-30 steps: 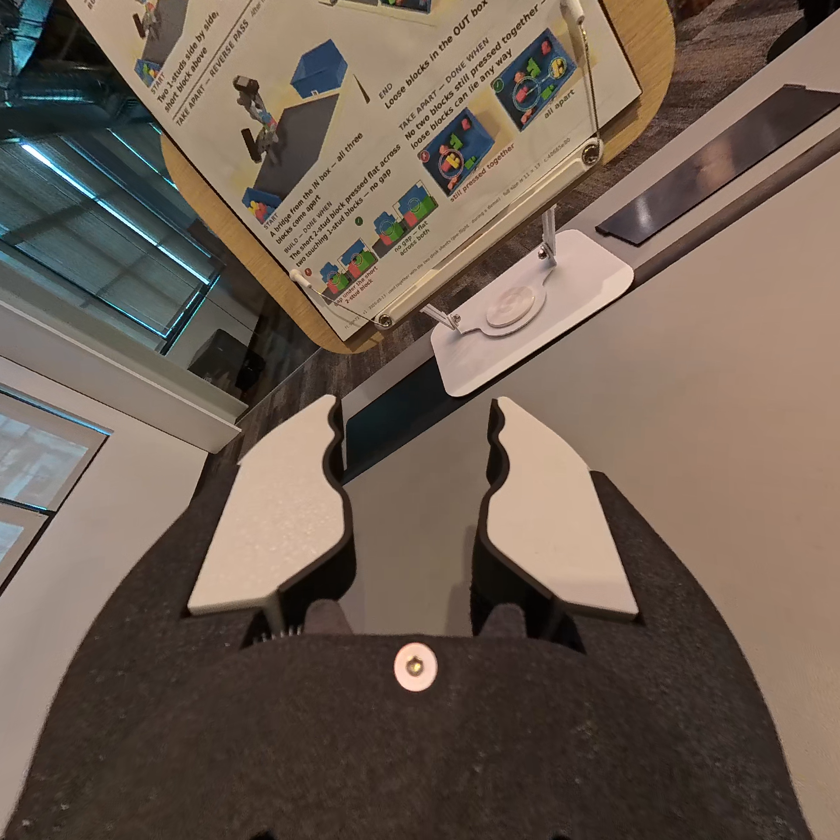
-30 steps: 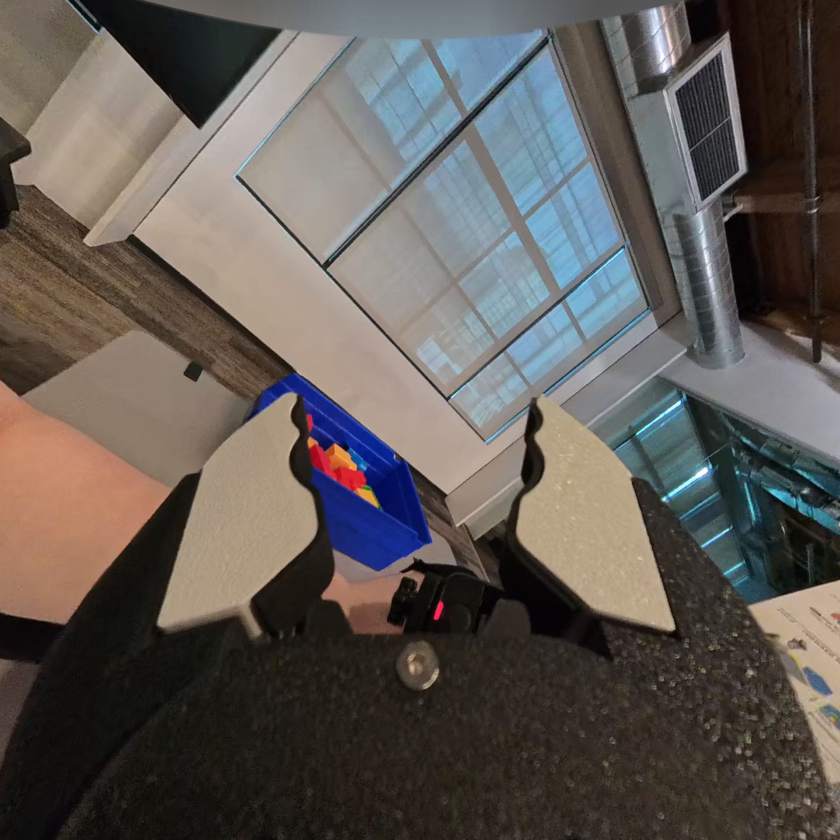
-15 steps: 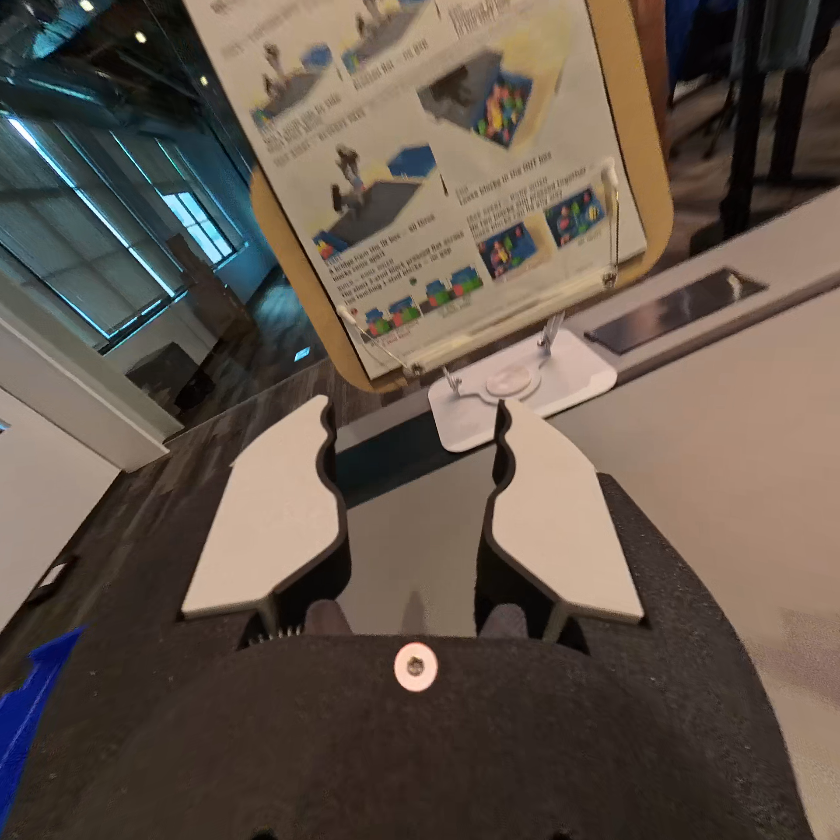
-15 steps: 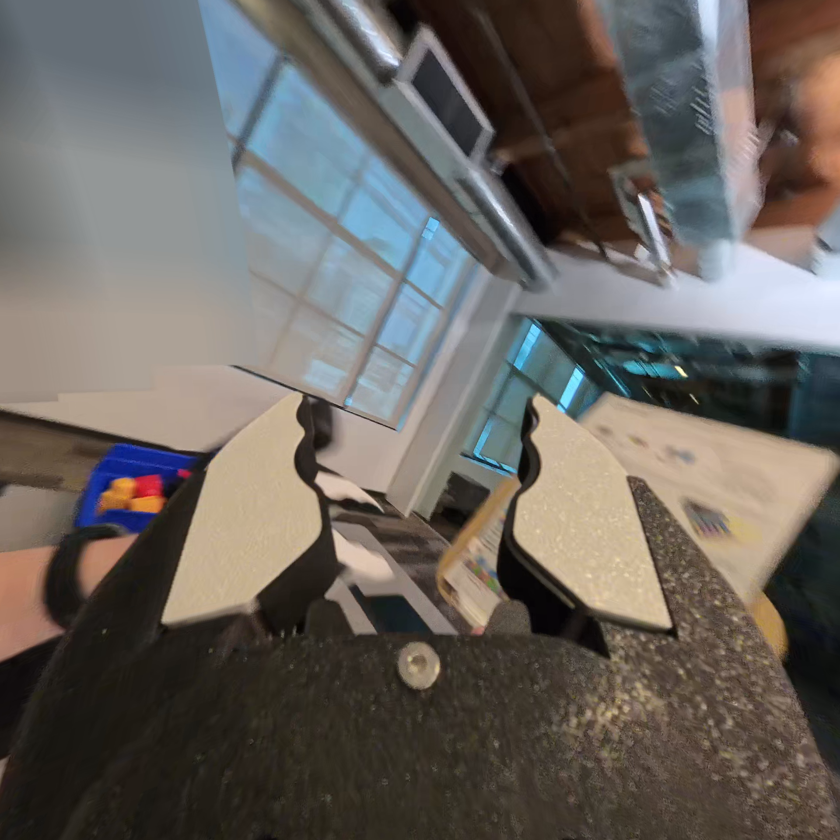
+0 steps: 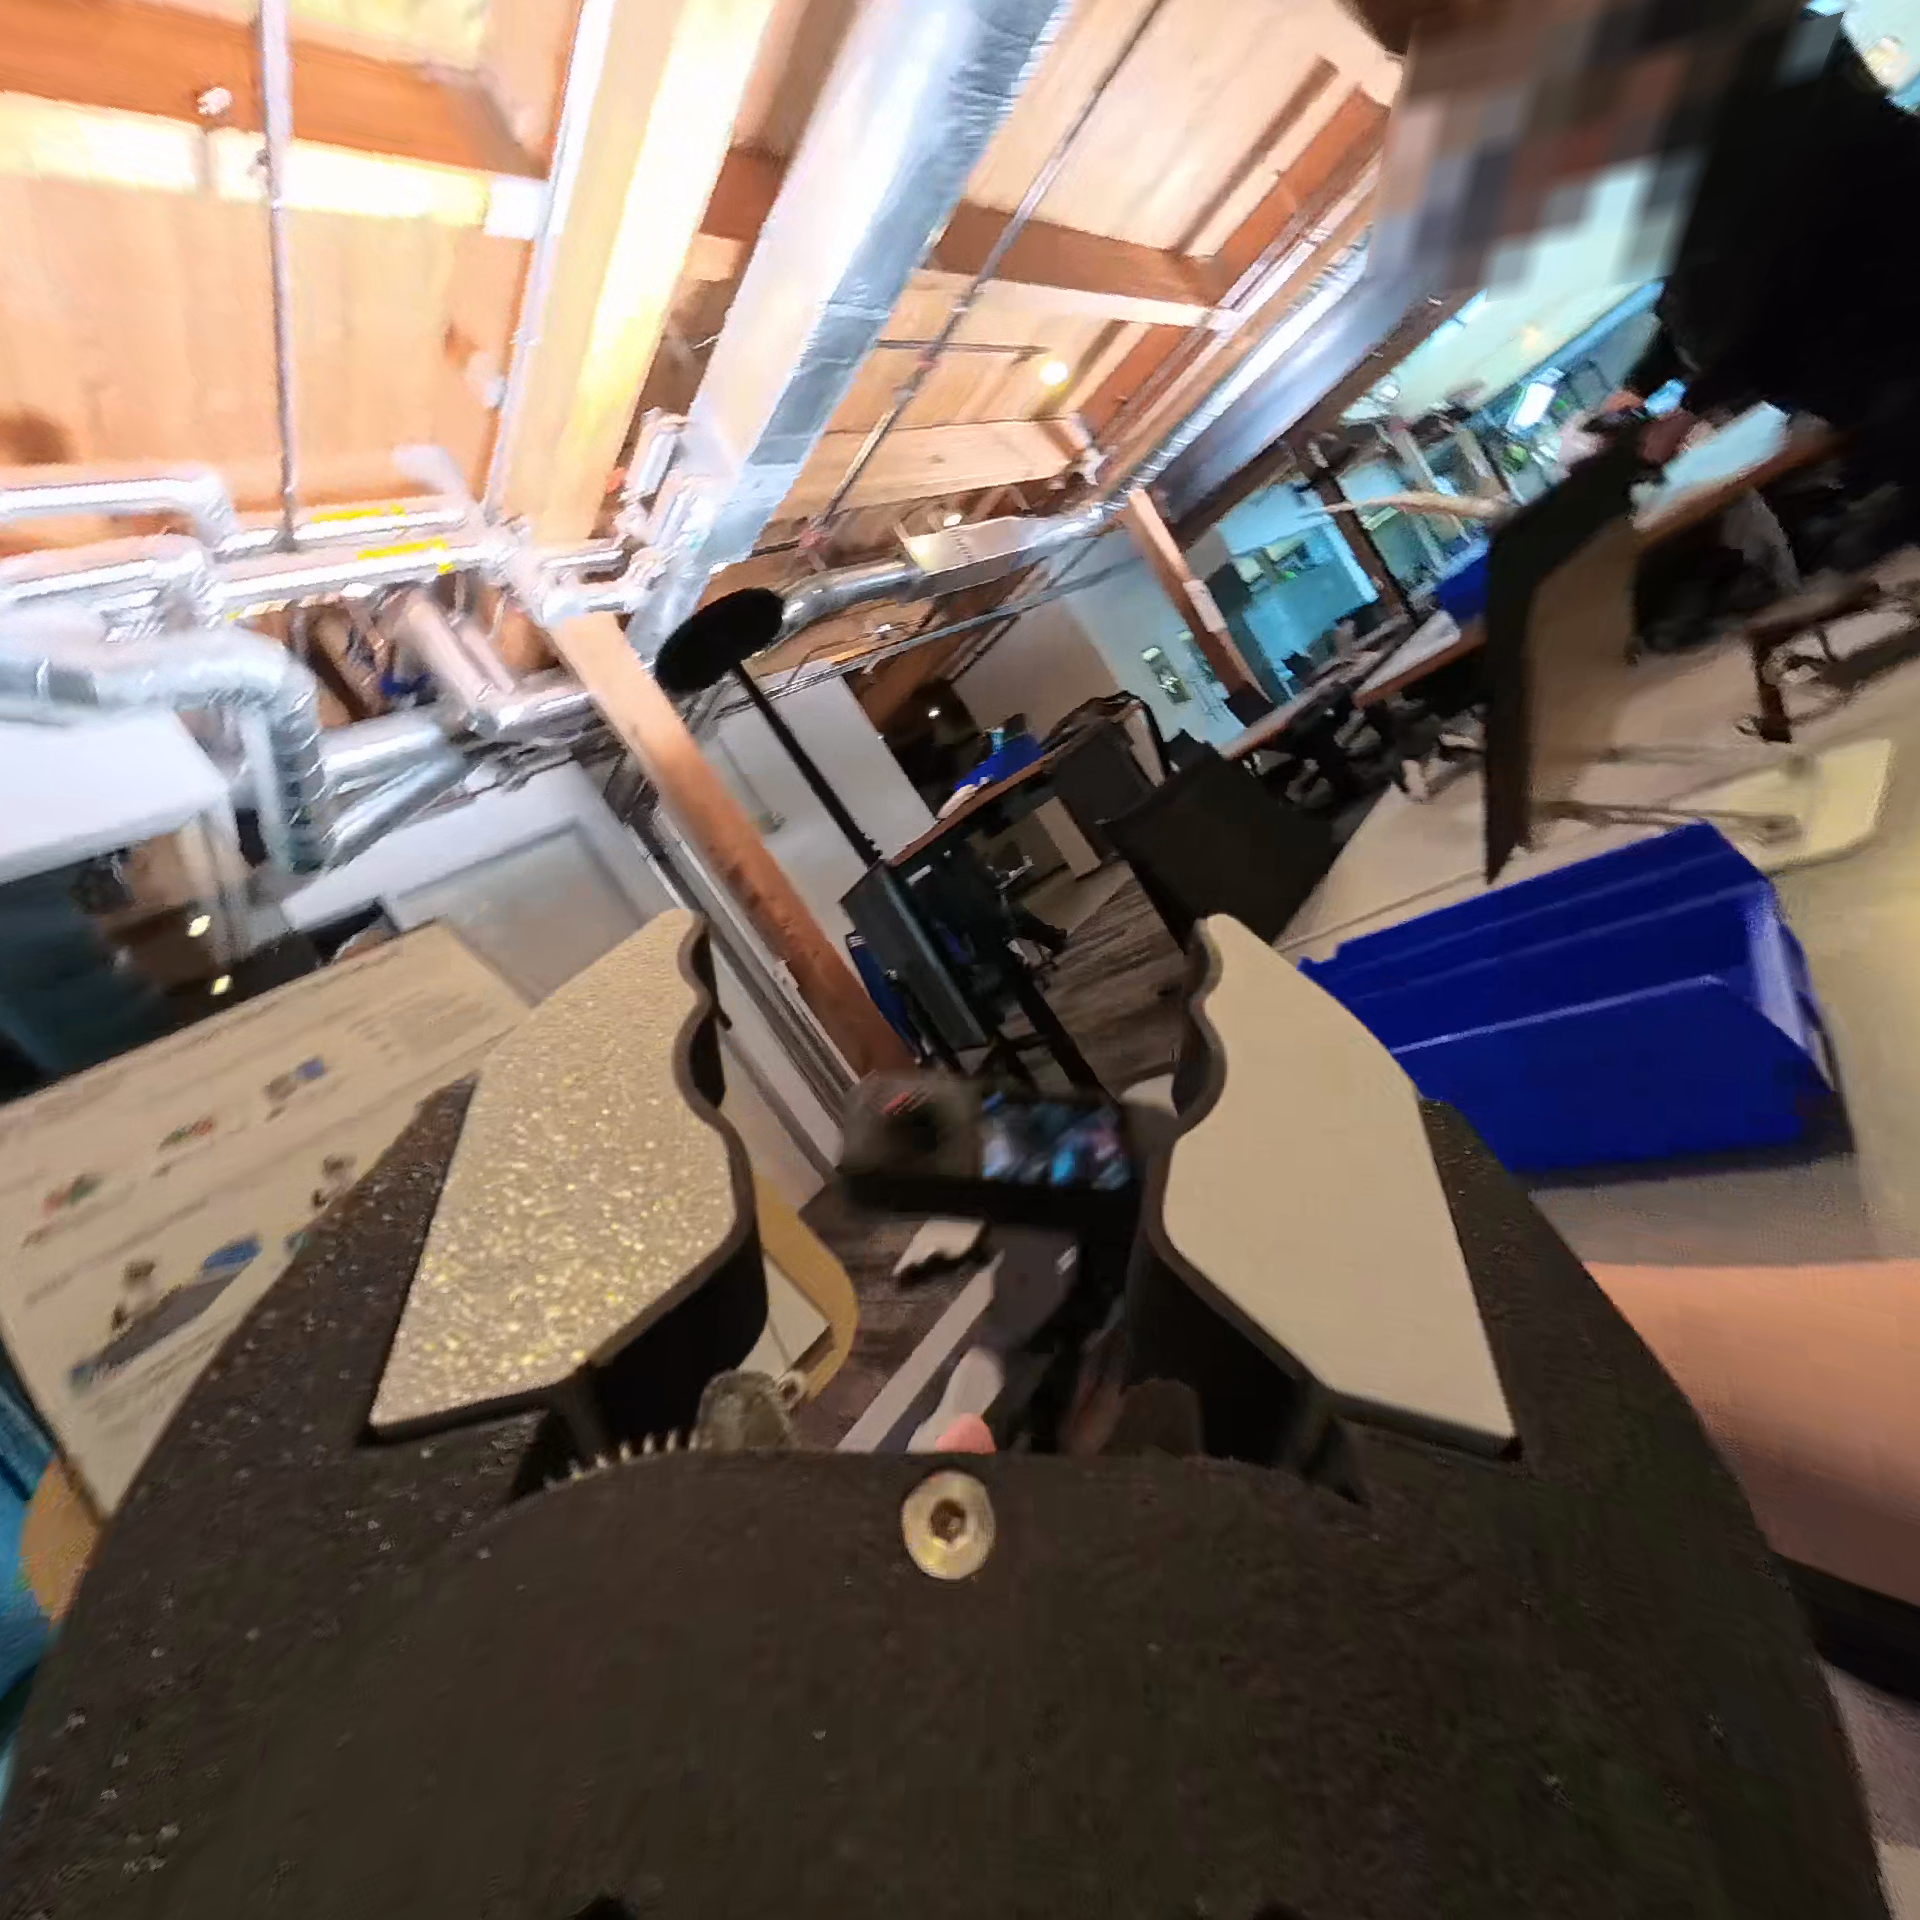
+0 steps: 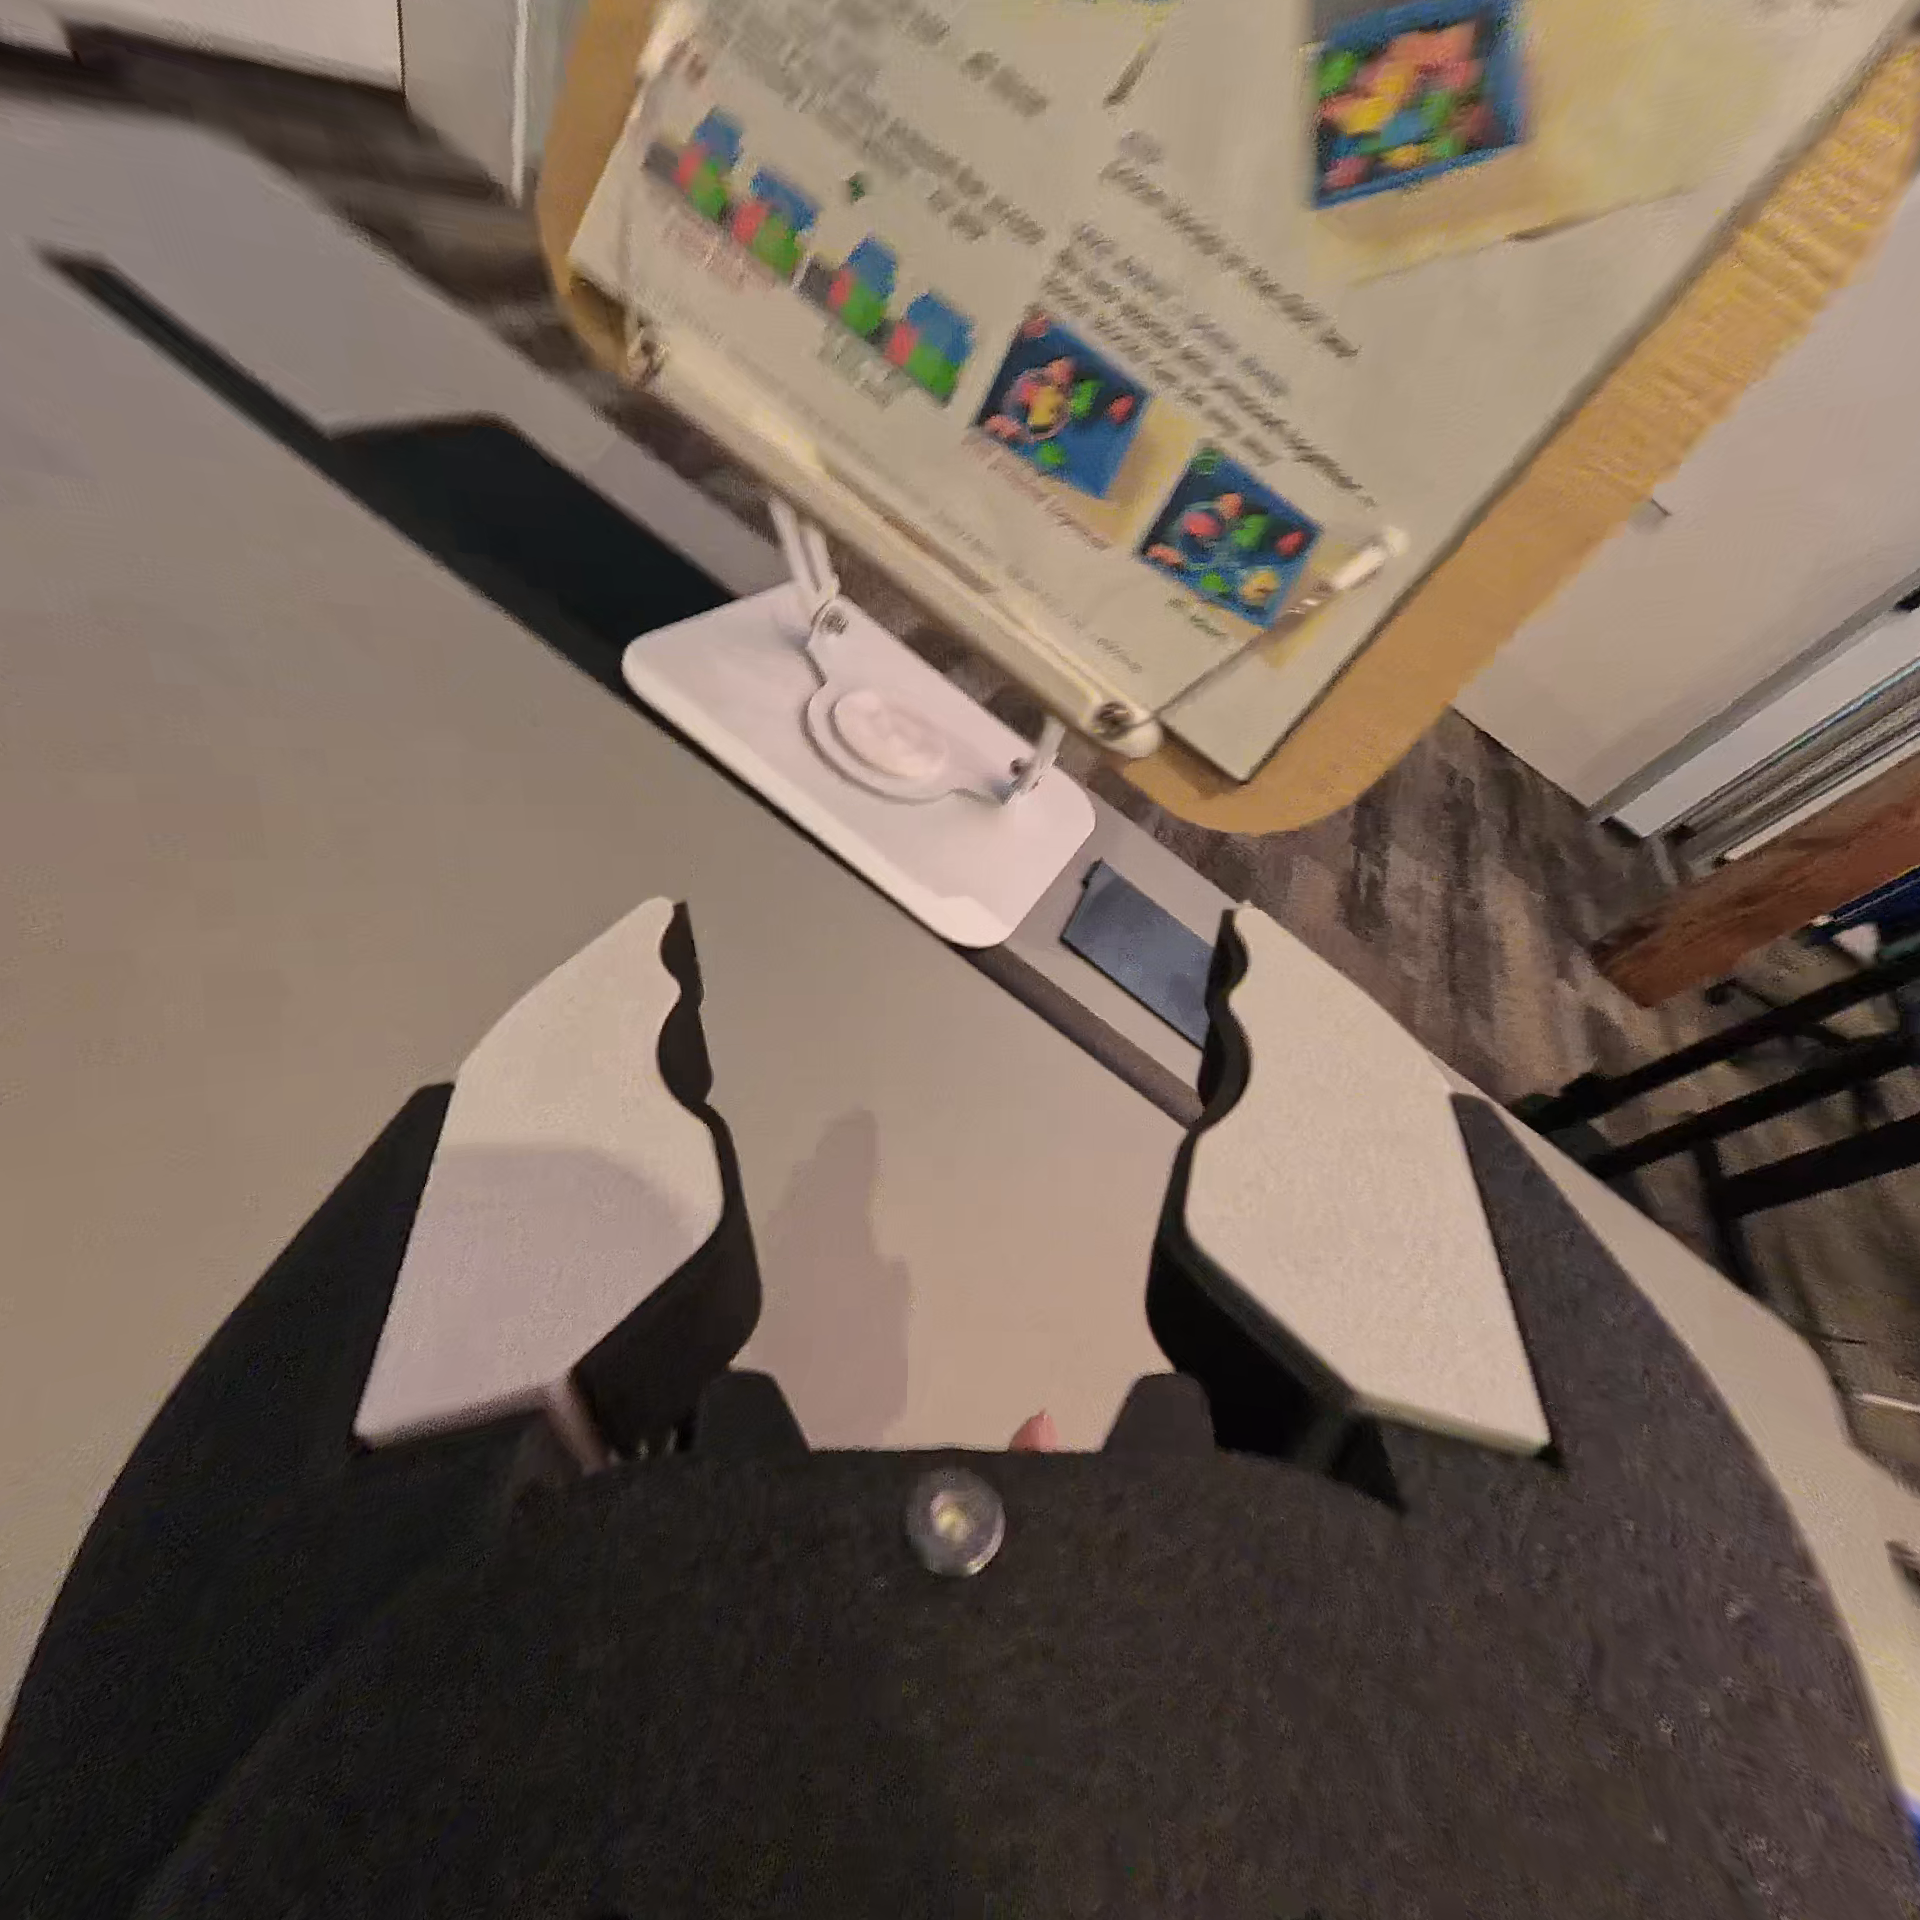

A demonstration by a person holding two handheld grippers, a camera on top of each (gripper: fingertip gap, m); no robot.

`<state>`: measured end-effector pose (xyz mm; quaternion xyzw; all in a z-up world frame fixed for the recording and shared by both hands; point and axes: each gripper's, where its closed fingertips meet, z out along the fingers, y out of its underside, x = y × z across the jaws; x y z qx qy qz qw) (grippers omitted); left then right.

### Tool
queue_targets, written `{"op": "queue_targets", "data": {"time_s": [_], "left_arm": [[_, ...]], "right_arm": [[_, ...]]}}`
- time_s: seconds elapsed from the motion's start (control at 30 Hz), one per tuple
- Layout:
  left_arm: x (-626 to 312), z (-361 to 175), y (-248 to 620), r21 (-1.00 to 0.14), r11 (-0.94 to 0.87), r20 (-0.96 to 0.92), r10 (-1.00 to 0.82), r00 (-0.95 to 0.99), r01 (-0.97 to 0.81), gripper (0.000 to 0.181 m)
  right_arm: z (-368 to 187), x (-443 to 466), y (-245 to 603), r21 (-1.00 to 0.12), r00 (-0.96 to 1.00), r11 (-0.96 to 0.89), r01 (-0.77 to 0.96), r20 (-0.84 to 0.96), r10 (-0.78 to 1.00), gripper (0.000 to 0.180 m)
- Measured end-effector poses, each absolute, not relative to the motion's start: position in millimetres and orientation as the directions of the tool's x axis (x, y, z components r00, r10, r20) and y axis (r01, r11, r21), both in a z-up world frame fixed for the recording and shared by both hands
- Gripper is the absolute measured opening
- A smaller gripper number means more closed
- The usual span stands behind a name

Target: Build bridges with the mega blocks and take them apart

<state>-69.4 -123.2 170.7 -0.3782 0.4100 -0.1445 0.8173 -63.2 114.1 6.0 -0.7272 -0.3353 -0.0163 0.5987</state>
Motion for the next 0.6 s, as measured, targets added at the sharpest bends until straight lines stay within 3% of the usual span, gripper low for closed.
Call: {"op": "queue_targets", "data": {"time_s": [0.13, 0.3, 0.5, 0.6], "left_arm": [[-17.6, 138.5, -162.2, -0.601, 0.782, -0.723, -0.445, 0.528, -0.164, 0.09], [9.6, 113.4, -199.0, -0.273, 0.919, -0.859, -0.099, 0.502, -0.285, 0.082], [15.8, 103.0, -203.2, -0.136, 0.929, -0.878, 0.047, 0.477, -0.343, 0.08], [14.6, 100.1, -190.5, -0.148, 0.913, -0.884, 0.05, 0.465, -0.38, 0.082]], "right_arm": [[-14.5, -109.8, 100.1, -0.76, 0.666, -0.019, 0.649, 0.556, 0.497, 0.093], [-25.6, -159.2, 72.9, -0.723, 0.579, 0.049, 0.689, 0.59, 0.563, 0.093], [-15.9, -176.2, 57.6, -0.675, 0.523, 0.129, 0.727, 0.665, 0.533, 0.092], [-9.7, -176.3, 55.3, -0.653, 0.51, 0.15, 0.743, 0.696, 0.505, 0.092]]}}
